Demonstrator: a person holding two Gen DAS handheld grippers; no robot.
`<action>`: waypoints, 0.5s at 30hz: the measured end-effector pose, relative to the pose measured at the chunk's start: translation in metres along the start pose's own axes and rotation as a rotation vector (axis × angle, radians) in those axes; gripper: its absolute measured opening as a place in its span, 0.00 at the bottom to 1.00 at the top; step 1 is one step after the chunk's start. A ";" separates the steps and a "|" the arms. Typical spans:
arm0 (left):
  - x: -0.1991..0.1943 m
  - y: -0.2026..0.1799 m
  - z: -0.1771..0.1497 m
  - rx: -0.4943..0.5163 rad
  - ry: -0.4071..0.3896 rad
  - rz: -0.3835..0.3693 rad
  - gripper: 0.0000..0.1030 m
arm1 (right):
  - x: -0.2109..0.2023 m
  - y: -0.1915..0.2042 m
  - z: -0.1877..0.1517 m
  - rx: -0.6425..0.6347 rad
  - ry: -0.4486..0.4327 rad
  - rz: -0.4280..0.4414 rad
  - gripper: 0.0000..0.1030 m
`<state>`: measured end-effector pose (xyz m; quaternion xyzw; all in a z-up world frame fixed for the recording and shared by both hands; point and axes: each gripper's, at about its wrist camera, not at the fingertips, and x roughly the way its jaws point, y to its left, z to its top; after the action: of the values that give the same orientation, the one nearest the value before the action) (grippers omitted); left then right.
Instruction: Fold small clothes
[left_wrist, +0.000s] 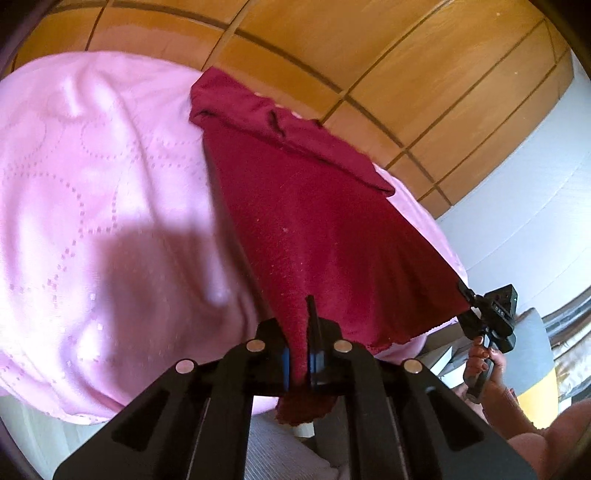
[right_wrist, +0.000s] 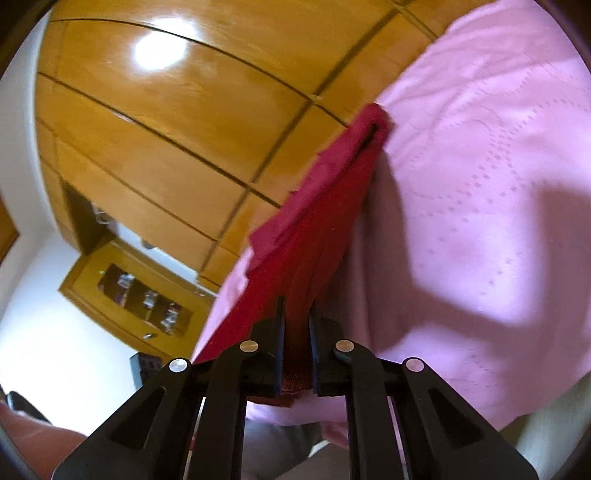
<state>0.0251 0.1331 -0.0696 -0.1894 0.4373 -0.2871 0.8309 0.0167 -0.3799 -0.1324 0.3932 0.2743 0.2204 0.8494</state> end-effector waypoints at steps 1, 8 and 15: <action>-0.005 -0.003 -0.002 0.009 -0.001 0.002 0.05 | -0.002 0.003 -0.001 -0.012 -0.003 0.016 0.09; -0.039 -0.008 -0.022 -0.022 -0.025 -0.087 0.05 | -0.037 0.020 -0.016 0.002 -0.033 0.109 0.09; -0.073 -0.017 -0.046 -0.031 -0.034 -0.170 0.05 | -0.079 0.031 -0.045 0.063 -0.112 0.192 0.09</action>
<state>-0.0510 0.1640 -0.0401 -0.2436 0.4100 -0.3467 0.8077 -0.0763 -0.3830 -0.1089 0.4558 0.1940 0.2699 0.8257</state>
